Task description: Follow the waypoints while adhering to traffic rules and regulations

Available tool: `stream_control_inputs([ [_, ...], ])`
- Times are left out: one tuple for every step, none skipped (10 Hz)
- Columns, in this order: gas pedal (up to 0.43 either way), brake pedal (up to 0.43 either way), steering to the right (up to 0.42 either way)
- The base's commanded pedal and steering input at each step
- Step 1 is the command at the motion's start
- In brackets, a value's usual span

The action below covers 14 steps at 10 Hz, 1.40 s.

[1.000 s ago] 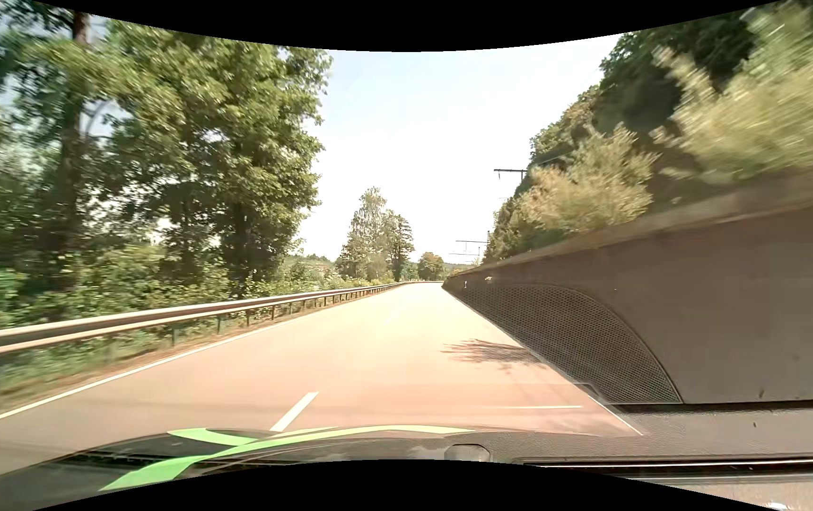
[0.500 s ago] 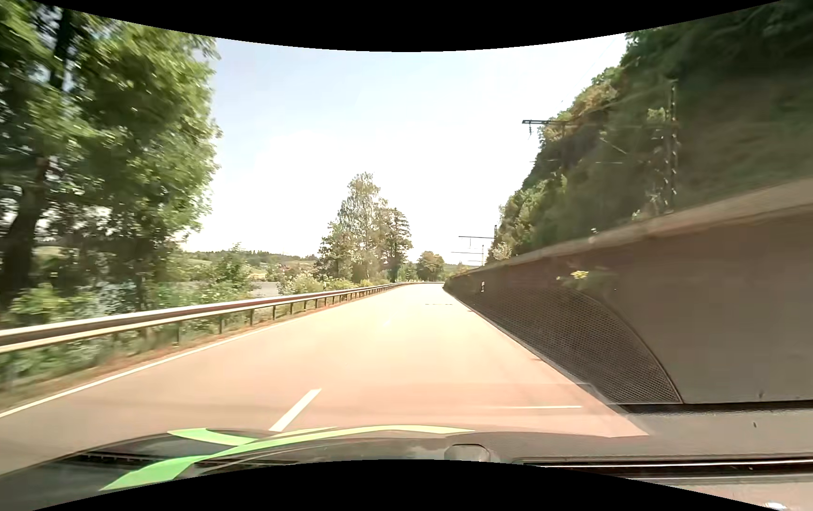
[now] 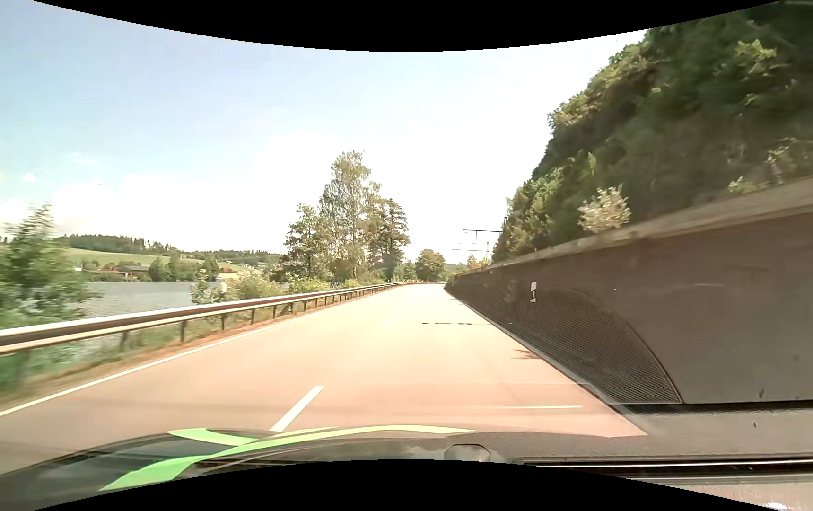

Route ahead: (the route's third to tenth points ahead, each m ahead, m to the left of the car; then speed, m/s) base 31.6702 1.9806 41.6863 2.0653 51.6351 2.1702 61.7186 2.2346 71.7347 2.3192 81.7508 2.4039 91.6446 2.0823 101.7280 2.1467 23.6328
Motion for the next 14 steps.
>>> stream_control_inputs([
  [0.22, 0.0, -0.001],
  [0.22, 0.0, -0.001],
  [0.228, 0.0, -0.001],
  [0.24, 0.0, -0.001],
  [0.26, 0.0, -0.001],
  [0.268, 0.0, -0.001],
  [0.268, 0.0, -0.001],
  [0.28, 0.0, -0.001],
  [0.28, 0.0, -0.001],
  [0.28, 0.0, -0.001],
  [0.28, 0.0, -0.001],
  [0.24, 0.0, -0.001],
  [0.22, 0.0, -0.001],
  [0.197, 0.0, -0.001],
])
